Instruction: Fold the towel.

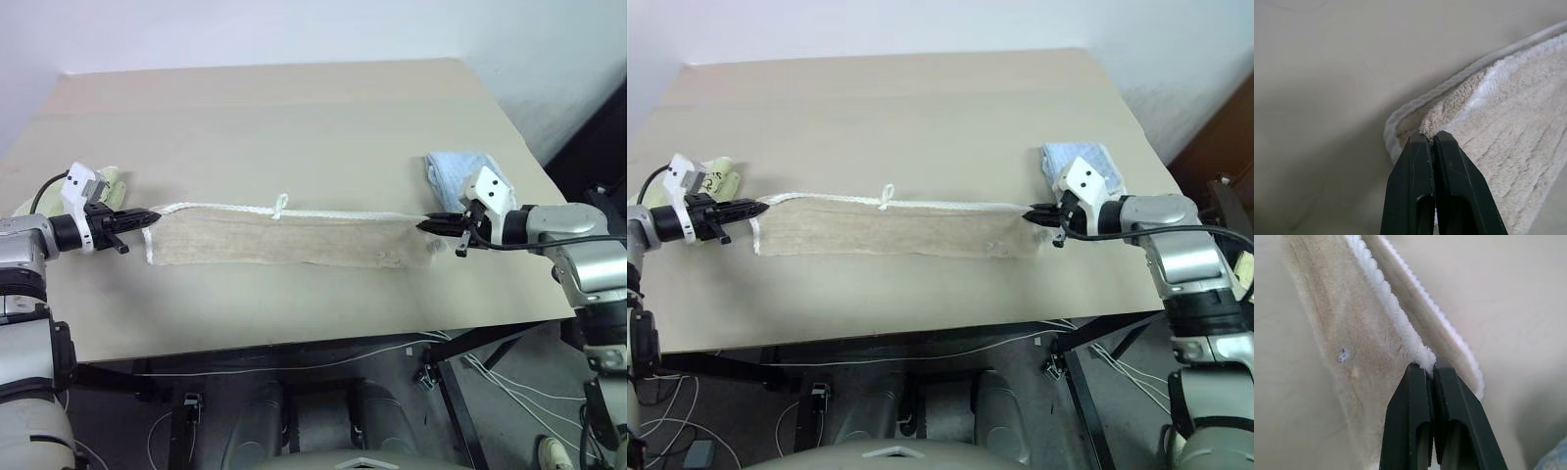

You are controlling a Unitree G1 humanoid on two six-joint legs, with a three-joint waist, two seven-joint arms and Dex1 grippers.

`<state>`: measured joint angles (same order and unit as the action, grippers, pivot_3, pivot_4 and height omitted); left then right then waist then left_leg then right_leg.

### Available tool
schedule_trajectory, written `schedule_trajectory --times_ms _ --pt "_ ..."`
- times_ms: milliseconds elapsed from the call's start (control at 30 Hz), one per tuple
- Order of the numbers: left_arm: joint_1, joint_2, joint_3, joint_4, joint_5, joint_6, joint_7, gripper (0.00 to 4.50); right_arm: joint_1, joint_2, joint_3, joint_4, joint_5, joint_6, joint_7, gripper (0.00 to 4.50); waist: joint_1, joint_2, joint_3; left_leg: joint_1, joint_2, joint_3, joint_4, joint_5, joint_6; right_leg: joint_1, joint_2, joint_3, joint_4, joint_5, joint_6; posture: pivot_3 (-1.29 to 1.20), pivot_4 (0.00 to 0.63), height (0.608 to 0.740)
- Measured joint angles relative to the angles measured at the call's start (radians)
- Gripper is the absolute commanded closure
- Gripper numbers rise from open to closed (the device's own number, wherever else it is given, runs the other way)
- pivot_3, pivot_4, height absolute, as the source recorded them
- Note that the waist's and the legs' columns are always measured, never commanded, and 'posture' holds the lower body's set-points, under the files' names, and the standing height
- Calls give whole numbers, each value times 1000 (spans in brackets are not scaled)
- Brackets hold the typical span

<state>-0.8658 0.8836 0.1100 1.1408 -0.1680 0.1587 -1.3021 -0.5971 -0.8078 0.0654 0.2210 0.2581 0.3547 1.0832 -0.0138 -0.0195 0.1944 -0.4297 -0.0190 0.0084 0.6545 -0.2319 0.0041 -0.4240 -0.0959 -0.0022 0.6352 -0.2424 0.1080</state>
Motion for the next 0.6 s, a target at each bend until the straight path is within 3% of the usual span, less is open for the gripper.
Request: schedule_trajectory --times_ms 267,400,600 --pt "-34 -41 -12 56 45 -16 50 4476 -81 84 9 155 -76 -88 -36 4500 0 0 0 0 0 0 1 0 0 0 0 0 1 0 0 0 150 740" --pt "-43 -46 -10 65 49 -20 66 3451 -92 97 9 198 -101 -108 -49 4500 0 0 0 0 0 0 1 0 0 0 0 0 1 0 0 0 150 740" --pt "-44 -46 1 69 49 -19 64 1404 -96 113 9 214 -114 -98 -36 2835 -1 0 0 0 0 0 1 0 0 0 0 0 2 0 0 0 150 740"
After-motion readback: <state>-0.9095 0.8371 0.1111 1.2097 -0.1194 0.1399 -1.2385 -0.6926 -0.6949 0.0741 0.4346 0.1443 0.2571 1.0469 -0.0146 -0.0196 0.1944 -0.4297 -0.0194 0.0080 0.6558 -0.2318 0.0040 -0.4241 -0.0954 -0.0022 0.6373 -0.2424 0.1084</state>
